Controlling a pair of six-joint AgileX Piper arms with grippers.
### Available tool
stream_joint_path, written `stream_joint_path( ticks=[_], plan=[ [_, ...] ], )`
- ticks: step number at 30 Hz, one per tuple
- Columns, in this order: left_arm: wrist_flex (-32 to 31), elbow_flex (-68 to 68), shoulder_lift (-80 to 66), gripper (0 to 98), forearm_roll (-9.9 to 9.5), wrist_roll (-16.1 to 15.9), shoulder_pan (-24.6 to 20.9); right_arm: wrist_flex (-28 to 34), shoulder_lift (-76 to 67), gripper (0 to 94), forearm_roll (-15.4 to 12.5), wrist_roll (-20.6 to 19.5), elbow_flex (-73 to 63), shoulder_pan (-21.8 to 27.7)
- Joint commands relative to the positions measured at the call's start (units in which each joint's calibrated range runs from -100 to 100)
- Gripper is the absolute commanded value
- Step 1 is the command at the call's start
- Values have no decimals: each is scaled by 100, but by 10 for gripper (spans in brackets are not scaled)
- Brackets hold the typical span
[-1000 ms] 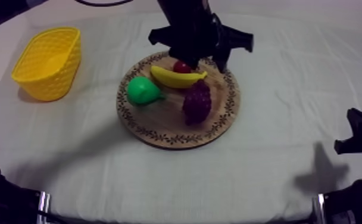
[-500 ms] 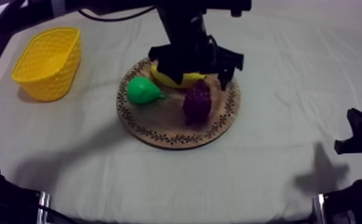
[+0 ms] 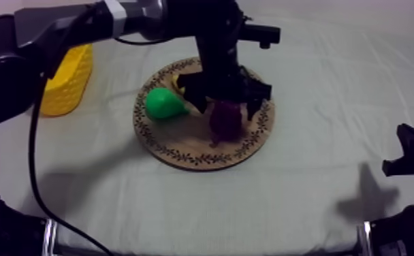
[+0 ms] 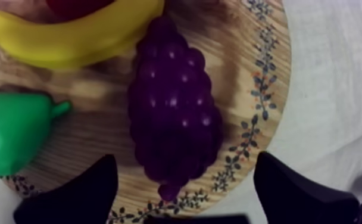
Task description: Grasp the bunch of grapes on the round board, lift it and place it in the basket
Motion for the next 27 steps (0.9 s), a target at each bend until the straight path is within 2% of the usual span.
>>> stream_joint_path(
  ticks=[1,12,22,27],
  plan=[
    [20,-107,159,857,9,-7,-10,2,0,3,-2,2,-4,-2],
    [191,-534,708,820,45,-44,-76,2,0,3,-2,2,-4,-2],
    [247,-640,857,544,40,7,-68,2,0,3,-2,2,-4,-2],
    [248,-581,769,486,28,21,-57,2,0,3,-2,2,-4,-2]
  ],
)
